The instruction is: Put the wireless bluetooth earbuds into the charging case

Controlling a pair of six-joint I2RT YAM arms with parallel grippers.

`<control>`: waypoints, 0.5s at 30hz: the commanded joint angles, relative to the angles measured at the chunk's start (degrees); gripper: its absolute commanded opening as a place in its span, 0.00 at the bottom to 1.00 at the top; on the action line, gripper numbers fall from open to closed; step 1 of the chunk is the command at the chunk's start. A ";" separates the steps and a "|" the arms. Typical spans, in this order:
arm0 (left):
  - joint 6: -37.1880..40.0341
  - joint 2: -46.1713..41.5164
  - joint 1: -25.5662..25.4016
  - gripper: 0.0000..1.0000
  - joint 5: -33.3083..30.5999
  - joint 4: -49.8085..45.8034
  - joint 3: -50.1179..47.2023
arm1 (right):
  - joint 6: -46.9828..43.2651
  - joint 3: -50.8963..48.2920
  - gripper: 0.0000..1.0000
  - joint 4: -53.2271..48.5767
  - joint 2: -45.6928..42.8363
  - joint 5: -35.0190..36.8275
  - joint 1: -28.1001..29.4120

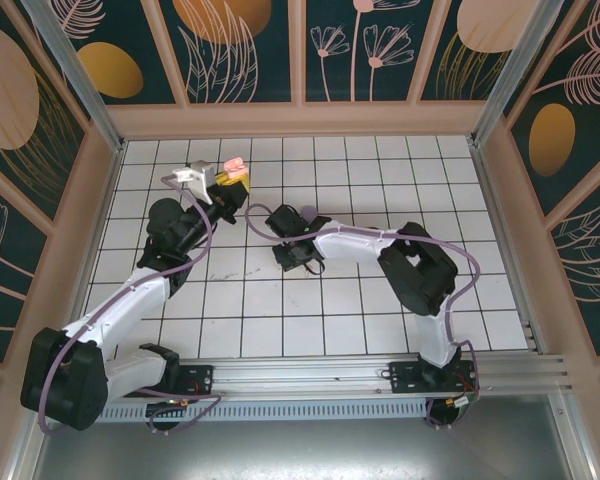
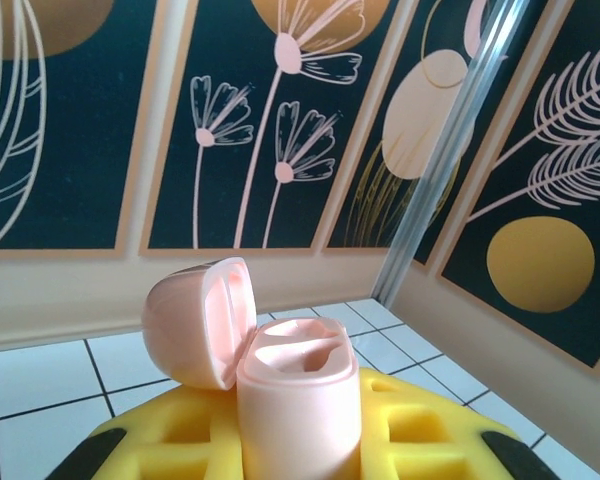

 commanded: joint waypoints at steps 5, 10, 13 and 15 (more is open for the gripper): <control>4.68 -0.26 0.47 0.00 4.96 1.33 1.85 | 0.25 -2.73 0.18 2.13 -12.56 1.39 -2.55; 7.35 -0.68 0.26 0.00 6.02 8.39 -2.00 | -0.30 -4.15 0.18 2.13 -20.45 1.91 -5.51; 10.39 -0.78 -0.29 0.00 7.14 14.74 -5.62 | -0.95 -4.05 0.18 2.13 -25.90 1.93 -7.24; 13.50 -0.71 -1.25 0.00 7.86 20.00 -8.48 | -1.73 -3.35 0.18 2.07 -28.85 1.66 -8.25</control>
